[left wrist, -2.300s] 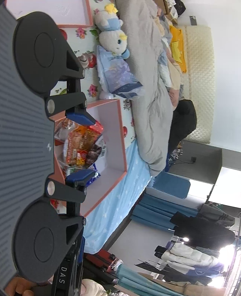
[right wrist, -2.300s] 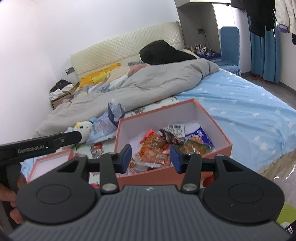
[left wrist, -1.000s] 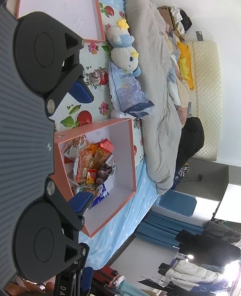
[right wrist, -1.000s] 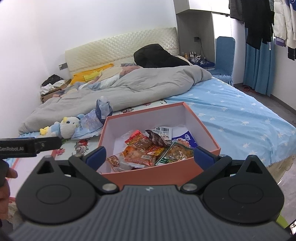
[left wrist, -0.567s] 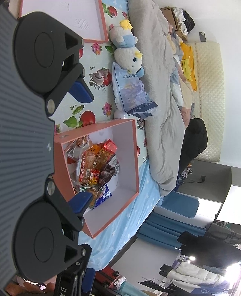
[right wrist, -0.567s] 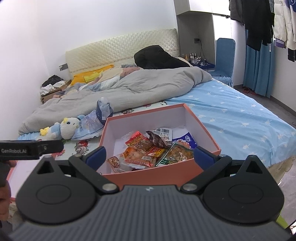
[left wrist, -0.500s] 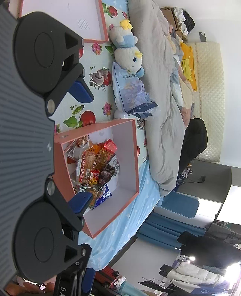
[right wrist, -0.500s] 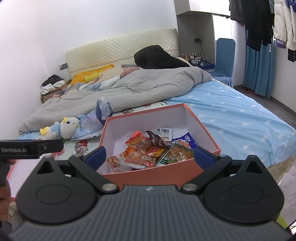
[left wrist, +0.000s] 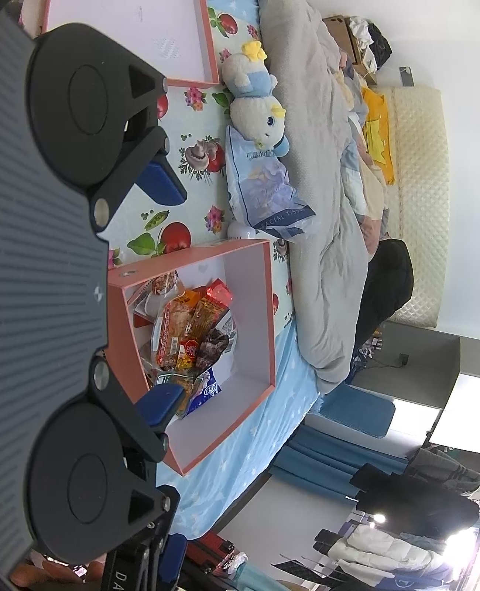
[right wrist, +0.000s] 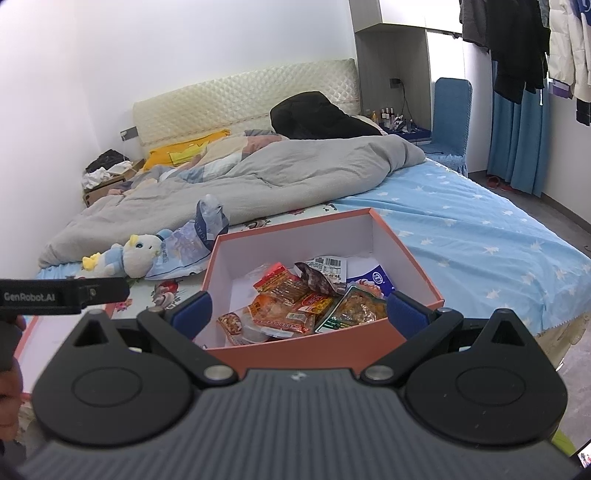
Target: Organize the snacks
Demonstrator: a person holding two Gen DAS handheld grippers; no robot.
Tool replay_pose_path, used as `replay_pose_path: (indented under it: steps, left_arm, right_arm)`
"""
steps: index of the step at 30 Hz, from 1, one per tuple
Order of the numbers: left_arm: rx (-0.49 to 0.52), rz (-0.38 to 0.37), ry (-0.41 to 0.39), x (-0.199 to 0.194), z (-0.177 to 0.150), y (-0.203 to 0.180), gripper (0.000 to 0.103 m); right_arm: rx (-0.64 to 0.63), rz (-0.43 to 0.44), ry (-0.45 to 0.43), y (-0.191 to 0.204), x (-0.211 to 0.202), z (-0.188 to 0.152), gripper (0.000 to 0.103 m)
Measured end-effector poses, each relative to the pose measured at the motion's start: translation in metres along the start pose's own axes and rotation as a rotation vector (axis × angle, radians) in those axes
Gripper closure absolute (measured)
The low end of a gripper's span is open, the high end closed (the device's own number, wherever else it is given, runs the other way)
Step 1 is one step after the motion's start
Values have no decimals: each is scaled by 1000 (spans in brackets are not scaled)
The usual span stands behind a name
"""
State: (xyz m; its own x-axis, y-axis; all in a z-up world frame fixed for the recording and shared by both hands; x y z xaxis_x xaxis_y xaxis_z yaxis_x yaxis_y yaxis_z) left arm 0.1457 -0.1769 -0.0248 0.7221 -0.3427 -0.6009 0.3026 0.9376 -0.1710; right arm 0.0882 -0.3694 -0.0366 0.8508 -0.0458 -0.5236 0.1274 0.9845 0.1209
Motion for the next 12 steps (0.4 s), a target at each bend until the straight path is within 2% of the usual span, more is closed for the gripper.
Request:
replay_pose_path:
  steps: [12]
  left_arm:
    - [-5,8,3,0,1,3,0]
  right_arm:
    - [-3,5,1,0,4,-2,0]
Point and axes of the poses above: each gripper's, at about its wrist camera, not at the fingertips, and x roughly the way its jaws point, y to its left, z to its top, the point moved 7 cm from there along x, roughly the way its jaws point, and after that the axes turned 3 degrees about -z, right-handed, at the moved point
